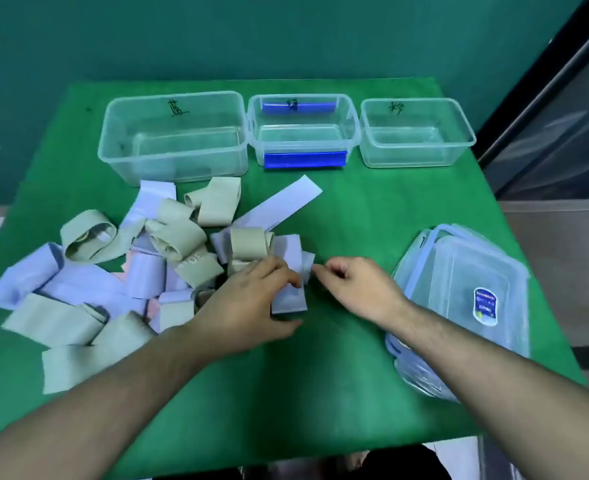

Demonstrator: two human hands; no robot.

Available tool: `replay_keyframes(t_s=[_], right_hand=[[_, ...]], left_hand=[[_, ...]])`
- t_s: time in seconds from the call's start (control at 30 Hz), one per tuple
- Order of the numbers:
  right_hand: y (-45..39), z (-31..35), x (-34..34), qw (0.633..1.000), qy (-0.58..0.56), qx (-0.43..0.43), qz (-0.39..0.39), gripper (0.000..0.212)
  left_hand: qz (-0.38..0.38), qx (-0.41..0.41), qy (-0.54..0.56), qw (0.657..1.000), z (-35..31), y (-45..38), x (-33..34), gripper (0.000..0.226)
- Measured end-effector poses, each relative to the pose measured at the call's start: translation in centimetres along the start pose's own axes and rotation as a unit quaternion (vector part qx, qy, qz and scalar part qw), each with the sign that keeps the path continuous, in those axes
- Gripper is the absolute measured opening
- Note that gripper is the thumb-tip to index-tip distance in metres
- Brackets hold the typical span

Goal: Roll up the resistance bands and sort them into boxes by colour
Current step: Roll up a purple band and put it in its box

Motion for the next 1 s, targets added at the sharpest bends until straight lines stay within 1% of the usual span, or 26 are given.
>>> replay_keyframes(t_s=[0.03,0.1,0.17,0.2,0.3,0.37,0.43,0.57,0.67,0.8,0.83,0.9,0.93,0.97,1.0], right_hand=[[0.5,-0.1,0.1,1.000,0.003,-0.004,-0.002,0.039],[1.2,-0.8,0.4,1.000,0.009,-0.002,-0.016,0.043],[2.2,-1.1,0.7,1.000,0.006,-0.009,-0.022,0.044],[3.0,-1.2,0.8,0.999,0.008,-0.015,-0.029,0.044],[5.5,-0.9,0.8,0.998,0.012,-0.030,-0.045,0.044],[7.7,-0.4,0.8,0.998,0.017,-0.045,-0.052,0.045],[10.0,0.0,0.6,0.997,0.014,-0.057,-0.047,0.046],[14.0,1.3,-0.2,0.997,0.026,-0.061,-0.036,0.039],[16.3,3.0,-1.1,0.995,-0.006,-0.083,-0.056,0.027],[18.8,5.2,-1.6,0.993,-0.028,-0.099,-0.053,0.023],[19.4,5.8,-1.7,0.992,-0.030,-0.110,-0.055,0.029],[20.3,7.0,-2.0,0.987,-0.046,-0.138,-0.071,0.051],[20.5,7.5,-2.2,0.984,-0.061,-0.145,-0.081,0.058],[20.6,7.8,-2.3,0.983,-0.079,-0.144,-0.085,0.060],[20.8,8.2,-2.5,0.980,-0.107,-0.144,-0.085,0.057]], left_hand=[[0.005,0.026,-0.045,0.999,-0.1,0.3,0.6,0.049],[-0.007,0.041,-0.122,0.992,-0.2,0.7,1.2,0.044],[-0.038,0.029,-0.129,0.991,0.0,0.9,1.6,0.031],[-0.063,0.025,-0.122,0.990,-0.3,1.2,1.6,0.026],[-0.121,-0.030,-0.075,0.989,-1.3,2.5,1.1,0.012],[-0.152,-0.062,-0.037,0.986,-2.7,4.2,0.5,0.008],[-0.180,-0.073,-0.012,0.981,-4.5,6.1,-0.3,0.007],[-0.194,-0.145,0.036,0.970,-7.5,9.6,-2.9,0.006],[-0.220,-0.159,0.072,0.960,-9.6,11.1,-5.1,0.016],[-0.252,-0.179,0.118,0.944,-12.2,12.5,-7.6,0.022],[-0.256,-0.172,0.125,0.943,-12.9,12.8,-8.0,0.023],[-0.265,-0.153,0.141,0.941,-14.3,13.4,-8.7,0.022],[-0.269,-0.142,0.150,0.941,-15.1,13.6,-9.1,0.020],[-0.270,-0.132,0.155,0.941,-15.8,13.8,-9.4,0.017],[-0.268,-0.117,0.157,0.943,-16.7,14.1,-9.8,0.016]])
Point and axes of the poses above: each hand's wrist, its own y-axis away from the middle knuckle, its own x-axis out of the palm, z = x × y, the point moved 3 cm from there along -y, towards the middle knuckle, and after that the axes turned 4 degrees about -x, right-handed, at the moved point
